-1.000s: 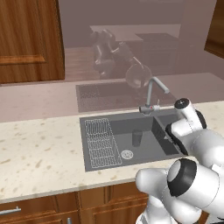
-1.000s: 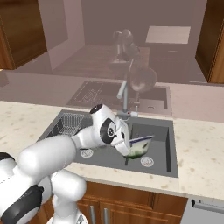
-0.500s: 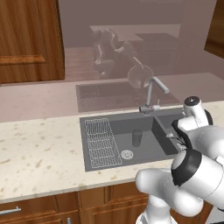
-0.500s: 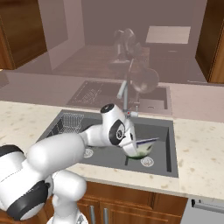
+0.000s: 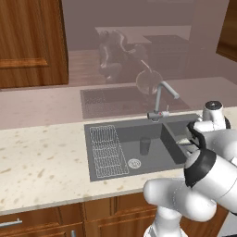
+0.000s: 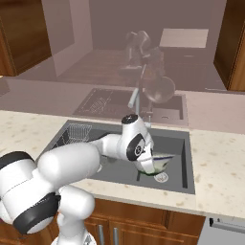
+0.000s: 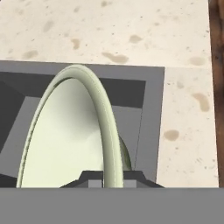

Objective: Place the glass cup in the left basin and the bowl in the right basin of the sink.

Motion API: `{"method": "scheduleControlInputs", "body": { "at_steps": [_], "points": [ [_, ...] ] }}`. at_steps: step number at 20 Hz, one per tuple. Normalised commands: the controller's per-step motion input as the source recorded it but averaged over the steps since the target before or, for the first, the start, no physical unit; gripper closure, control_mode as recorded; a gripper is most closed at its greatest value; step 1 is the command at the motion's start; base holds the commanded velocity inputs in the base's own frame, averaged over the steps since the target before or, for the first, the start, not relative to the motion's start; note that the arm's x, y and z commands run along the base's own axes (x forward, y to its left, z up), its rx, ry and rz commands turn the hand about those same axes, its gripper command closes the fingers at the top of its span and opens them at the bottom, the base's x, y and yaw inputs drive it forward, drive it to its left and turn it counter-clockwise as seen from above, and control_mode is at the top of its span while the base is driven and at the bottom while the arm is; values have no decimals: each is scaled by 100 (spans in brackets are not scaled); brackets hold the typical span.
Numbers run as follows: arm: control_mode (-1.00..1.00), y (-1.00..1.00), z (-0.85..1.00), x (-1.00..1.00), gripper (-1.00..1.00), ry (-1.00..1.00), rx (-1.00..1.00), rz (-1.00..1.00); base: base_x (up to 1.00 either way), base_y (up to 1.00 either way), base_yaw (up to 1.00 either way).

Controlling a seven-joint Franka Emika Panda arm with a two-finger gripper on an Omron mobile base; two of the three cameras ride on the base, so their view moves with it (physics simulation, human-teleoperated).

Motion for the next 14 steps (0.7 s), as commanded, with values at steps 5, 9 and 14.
{"method": "scheduleControlInputs", "body": {
  "at_steps": [5,9,14],
  "points": [
    [-100,-26,-6,15,100,0,6,0,0,0,0],
    [-100,-45,0,9,100,-2,0,0,0,0,0],
    [-100,-48,0,12,100,-2,0,0,0,0,0]
  ]
}}
